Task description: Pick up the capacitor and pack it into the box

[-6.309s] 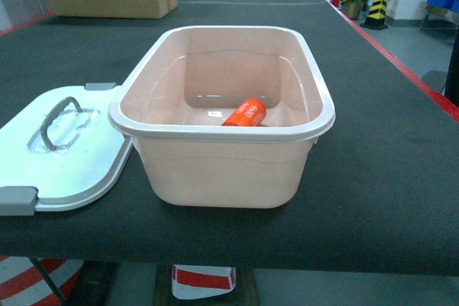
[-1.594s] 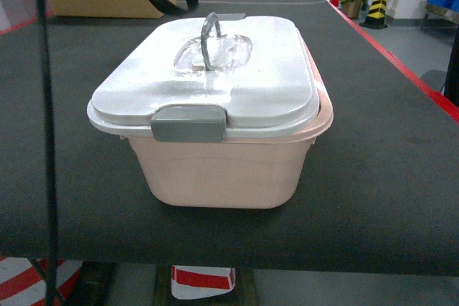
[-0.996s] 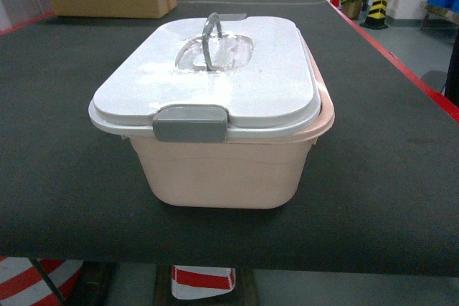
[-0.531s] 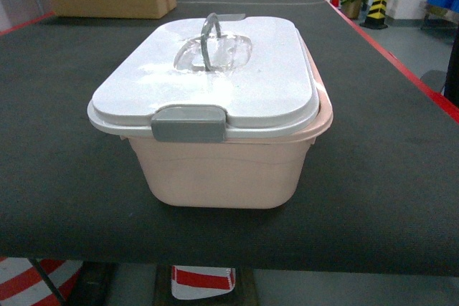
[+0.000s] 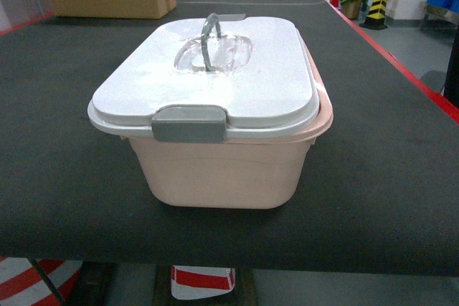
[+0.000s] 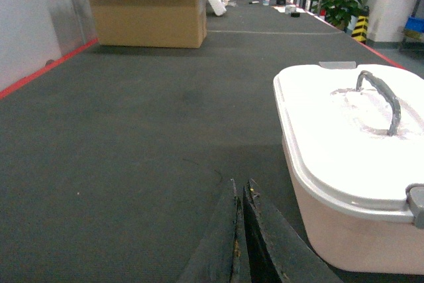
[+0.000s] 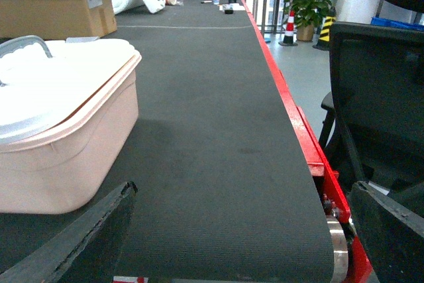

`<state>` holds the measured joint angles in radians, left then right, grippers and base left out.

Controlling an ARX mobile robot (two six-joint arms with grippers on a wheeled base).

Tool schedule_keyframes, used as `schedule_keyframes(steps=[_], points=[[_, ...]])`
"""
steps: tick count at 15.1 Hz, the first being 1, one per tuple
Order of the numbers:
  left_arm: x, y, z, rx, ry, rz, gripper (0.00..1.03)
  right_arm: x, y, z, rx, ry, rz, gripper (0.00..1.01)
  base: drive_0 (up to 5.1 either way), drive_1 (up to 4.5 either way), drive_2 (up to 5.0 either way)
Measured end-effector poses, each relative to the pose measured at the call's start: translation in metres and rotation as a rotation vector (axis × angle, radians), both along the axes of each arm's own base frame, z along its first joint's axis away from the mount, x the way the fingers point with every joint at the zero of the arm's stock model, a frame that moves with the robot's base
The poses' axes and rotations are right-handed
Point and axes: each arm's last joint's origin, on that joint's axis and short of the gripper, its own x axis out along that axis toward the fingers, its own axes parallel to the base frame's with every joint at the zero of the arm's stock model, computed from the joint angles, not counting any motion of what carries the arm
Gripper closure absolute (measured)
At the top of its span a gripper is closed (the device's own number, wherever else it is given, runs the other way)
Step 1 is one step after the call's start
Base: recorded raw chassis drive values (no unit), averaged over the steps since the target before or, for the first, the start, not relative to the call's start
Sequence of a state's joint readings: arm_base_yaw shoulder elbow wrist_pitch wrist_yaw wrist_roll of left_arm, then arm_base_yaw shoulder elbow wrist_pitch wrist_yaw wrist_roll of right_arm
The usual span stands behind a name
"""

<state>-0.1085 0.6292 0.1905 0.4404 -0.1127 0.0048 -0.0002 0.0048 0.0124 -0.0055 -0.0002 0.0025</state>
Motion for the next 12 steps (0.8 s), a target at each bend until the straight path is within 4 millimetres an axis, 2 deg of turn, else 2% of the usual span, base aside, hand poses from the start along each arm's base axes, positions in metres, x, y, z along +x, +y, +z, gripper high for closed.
schedule_keyframes(steps=[6, 12], points=[[-0.012, 0.014, -0.016, -0.003, 0.008, 0.016, 1.01, 0.000, 0.000, 0.000, 0.000, 0.000, -0.002, 0.03, 0.0, 0.00, 0.0], [-0.028, 0.013, -0.031, -0.004, 0.007, -0.006, 1.01, 0.000, 0.000, 0.000, 0.000, 0.000, 0.000, 0.03, 0.0, 0.00, 0.0]])
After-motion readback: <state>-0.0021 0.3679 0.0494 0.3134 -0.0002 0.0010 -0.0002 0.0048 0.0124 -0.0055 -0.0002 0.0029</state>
